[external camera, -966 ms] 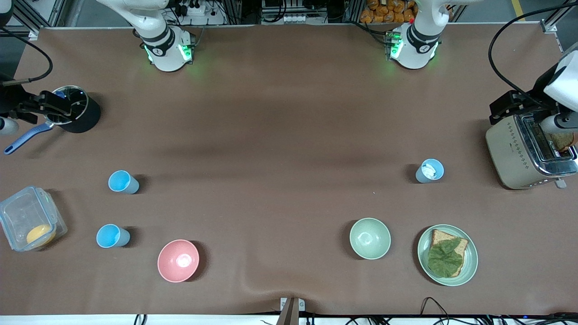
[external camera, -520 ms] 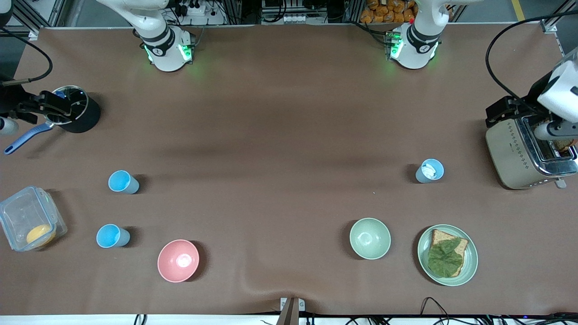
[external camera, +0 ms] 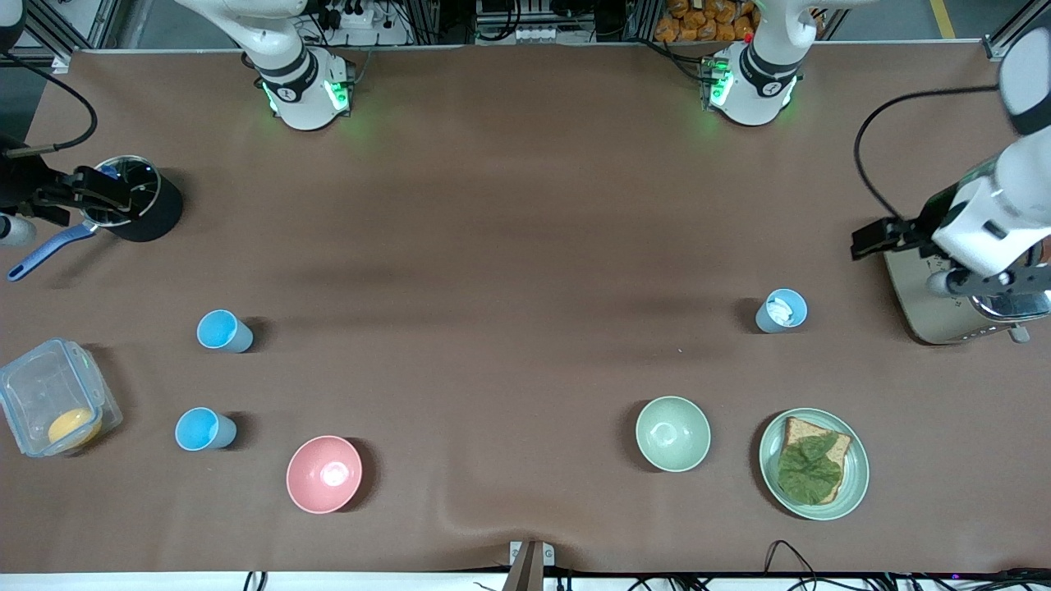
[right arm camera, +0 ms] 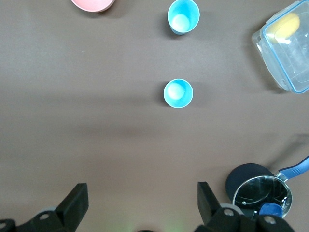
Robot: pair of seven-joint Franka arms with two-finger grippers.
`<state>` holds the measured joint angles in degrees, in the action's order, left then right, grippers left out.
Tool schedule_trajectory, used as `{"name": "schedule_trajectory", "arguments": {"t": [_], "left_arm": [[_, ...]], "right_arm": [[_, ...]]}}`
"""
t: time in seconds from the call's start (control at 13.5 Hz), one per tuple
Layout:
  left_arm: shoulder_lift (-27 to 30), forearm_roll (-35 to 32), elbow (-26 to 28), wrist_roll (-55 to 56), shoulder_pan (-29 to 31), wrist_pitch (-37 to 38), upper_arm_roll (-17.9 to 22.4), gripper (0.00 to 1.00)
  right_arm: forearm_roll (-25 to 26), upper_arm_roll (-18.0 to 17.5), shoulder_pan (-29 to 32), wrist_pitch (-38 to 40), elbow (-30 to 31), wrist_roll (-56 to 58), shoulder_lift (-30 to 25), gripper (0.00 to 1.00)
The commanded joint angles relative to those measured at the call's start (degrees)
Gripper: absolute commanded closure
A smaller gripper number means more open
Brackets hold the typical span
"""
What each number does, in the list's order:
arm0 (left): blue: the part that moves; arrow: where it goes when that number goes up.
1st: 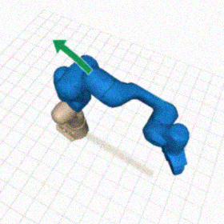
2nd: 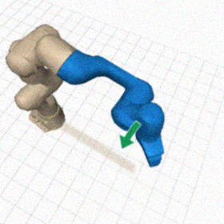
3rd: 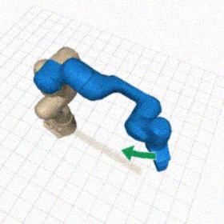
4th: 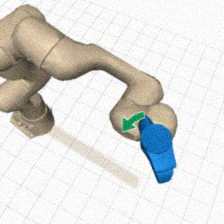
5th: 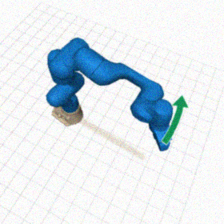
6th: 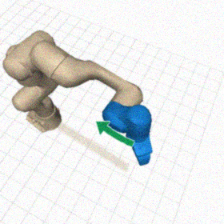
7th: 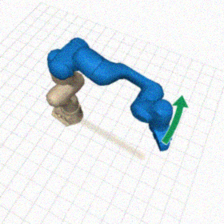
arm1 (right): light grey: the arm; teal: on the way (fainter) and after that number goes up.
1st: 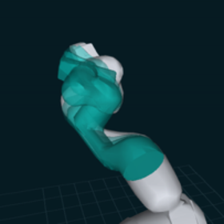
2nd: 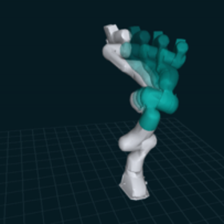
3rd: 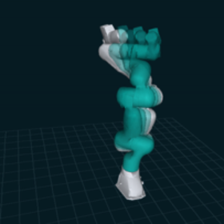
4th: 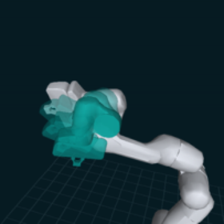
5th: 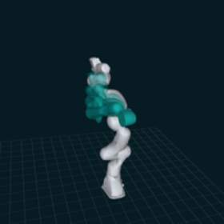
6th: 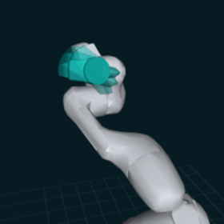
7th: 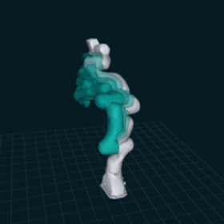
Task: Stack blue cups with both arms
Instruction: 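Reach and grasp a blue cup with each of the left and right grippers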
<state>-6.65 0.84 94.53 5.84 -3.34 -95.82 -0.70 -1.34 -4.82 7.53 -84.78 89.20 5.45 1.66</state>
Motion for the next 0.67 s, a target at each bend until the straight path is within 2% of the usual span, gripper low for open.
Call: {"name": "schedule_trajectory", "arguments": {"t": [0.0, 0.37, 0.45, 0.59], "left_arm": [[2.43, 0.92, 10.29, -0.13, 0.7, -9.6, -0.35, 0.0], [0.51, 0.83, 25.15, -0.83, 0.09, -30.51, -0.36, 0.0], [-0.8, 0.83, 27.27, -1.09, 0.08, -33.78, -0.36, 0.0], [-4.05, 0.48, 27.9, -1.36, 0.26, -36.09, -0.36, 0.0]], "right_arm": [[0.02, -0.02, 0.63, 0.49, -0.26, 0.43, 1.75, 0.0], [0.11, 0.42, 2.31, 0.4, 0.35, 0.7, 6.68, 0.0], [0.2, 0.42, 3.09, -0.03, 1.05, 0.7, 9.39, 0.0], [0.46, 0.42, 3.72, -4.22, 0.97, 0.7, 14.4, 0.0]]}}
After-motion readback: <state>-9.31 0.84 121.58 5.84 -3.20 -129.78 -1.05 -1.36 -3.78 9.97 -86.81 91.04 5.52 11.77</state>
